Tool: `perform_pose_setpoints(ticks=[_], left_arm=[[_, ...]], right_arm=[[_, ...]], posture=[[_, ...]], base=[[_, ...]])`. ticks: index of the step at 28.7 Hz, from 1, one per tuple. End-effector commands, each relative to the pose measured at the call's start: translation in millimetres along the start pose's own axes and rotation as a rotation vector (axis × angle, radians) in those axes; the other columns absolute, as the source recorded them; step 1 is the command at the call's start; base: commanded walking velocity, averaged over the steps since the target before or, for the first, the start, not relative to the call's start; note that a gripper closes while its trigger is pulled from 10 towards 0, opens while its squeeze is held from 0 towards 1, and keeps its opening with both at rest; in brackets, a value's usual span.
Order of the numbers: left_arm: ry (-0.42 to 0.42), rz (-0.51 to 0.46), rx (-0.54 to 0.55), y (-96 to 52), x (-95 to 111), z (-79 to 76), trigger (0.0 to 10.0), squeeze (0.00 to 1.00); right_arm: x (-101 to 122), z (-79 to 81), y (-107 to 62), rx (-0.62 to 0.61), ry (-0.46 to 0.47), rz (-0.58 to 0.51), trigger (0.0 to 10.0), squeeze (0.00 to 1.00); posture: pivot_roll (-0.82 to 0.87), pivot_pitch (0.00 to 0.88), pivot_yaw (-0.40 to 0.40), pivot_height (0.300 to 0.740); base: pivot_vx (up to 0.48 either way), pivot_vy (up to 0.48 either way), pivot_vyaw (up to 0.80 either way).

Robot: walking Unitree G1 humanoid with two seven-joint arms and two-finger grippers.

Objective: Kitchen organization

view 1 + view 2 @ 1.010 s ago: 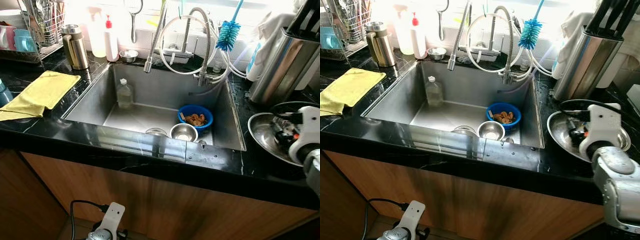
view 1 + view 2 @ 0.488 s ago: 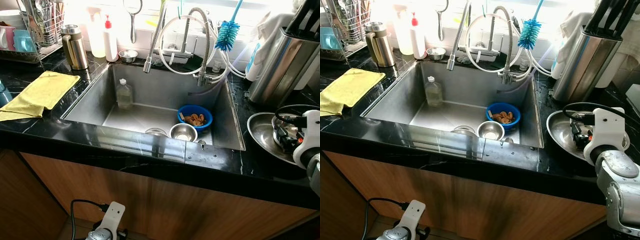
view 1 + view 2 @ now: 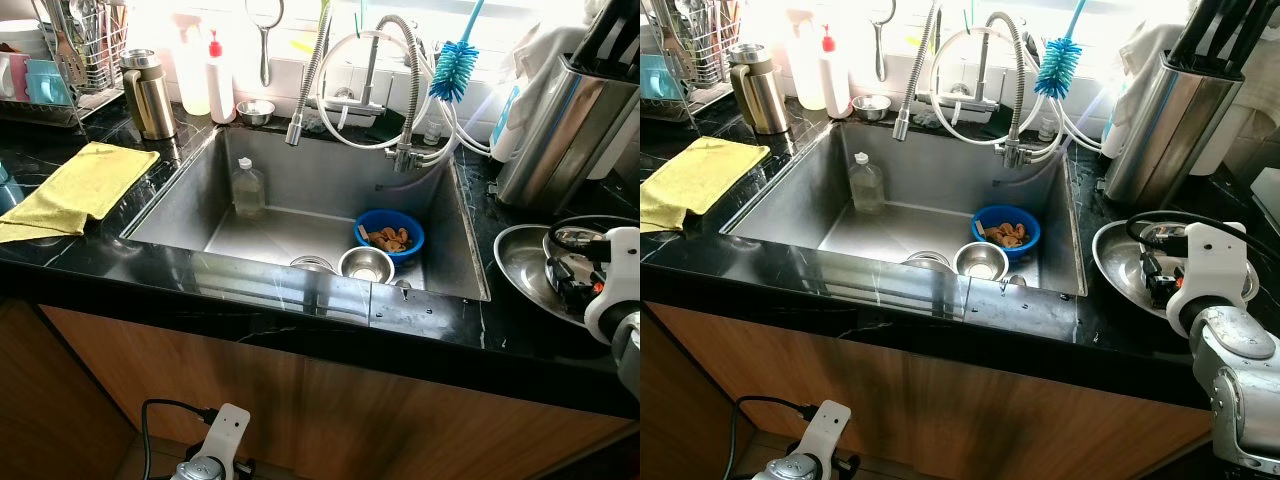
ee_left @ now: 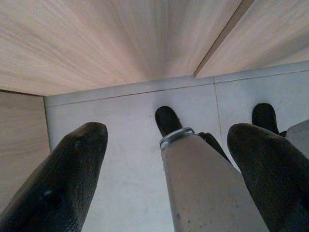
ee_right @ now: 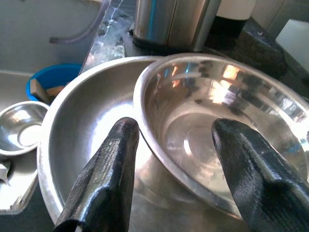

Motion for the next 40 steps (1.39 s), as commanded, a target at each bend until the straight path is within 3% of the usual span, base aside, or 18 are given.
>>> perform_pose_setpoints(ticks=[1, 16, 24, 35, 36, 37, 38, 40], left_arm=[[0.0, -0.014, 0.001, 0.6, 6.6, 1.3, 10.0, 0.0], [-0.001, -0.023, 0.0, 1.0, 10.8, 1.0, 10.0, 0.0], [-0.002, -0.024, -0.001, 1.0, 10.8, 0.6, 10.0, 0.0], [-0.003, -0.029, 0.001, 1.2, 13.3, 0.9, 10.0, 0.0], [-0.003, -0.031, 0.001, 1.2, 13.9, 0.9, 10.0, 0.0], [-0.003, -0.031, 0.001, 1.2, 13.9, 0.8, 10.0, 0.0], [-0.003, -0.031, 0.001, 1.2, 14.0, 0.8, 10.0, 0.0], [-0.003, -0.032, 0.001, 1.3, 14.2, 0.7, 10.0, 0.0]], right_arm=[[-3.3, -1.4, 0.7, -0.001, -0.01, 0.011, 10.0, 0.0], [-5.8, 0.8, 3.9, 0.013, -0.023, 0.02, 10.0, 0.0], [-5.1, -8.9, 6.6, -0.033, -0.02, 0.02, 10.0, 0.0], [-4.8, -4.9, 10.4, -0.012, -0.025, 0.017, 10.0, 0.0], [-4.6, -4.0, 10.9, -0.007, -0.027, 0.016, 2.1, 0.0], [-4.6, -3.8, 11.1, -0.006, -0.028, 0.015, 2.1, 0.0], [-4.5, -3.4, 11.2, -0.004, -0.029, 0.014, 0.0, 0.0], [-3.6, -1.4, 11.5, 0.004, -0.031, 0.011, 0.0, 0.0]], posture=[[0.03, 0.022, -0.071, 0.736], [0.03, 0.017, -0.071, 0.736], [0.03, 0.016, -0.071, 0.736], [0.04, 0.009, -0.072, 0.736], [0.04, 0.009, -0.072, 0.736], [0.04, 0.008, -0.073, 0.736], [0.04, 0.007, -0.073, 0.736], [0.04, 0.005, -0.072, 0.736]], base=[[0.0, 0.0, 0.0], [0.0, 0.0, 0.0], [0.0, 0.0, 0.0], [0.0, 0.0, 0.0], [0.0, 0.0, 0.0], [0.0, 0.0, 0.0], [0.0, 0.0, 0.0], [0.0, 0.0, 0.0]])
Point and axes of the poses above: a point about 5 cm out from each wrist's last joint towards the gripper, its own y axis pointing out of the wrist towards the gripper, its own x axis along the axis of the wrist's last joint, z = x × y, the point moved 5 cm from there along y, pointing out of the wrist towards the gripper, and after that the axes turned 3 degrees about y, right-handed, at the moved point
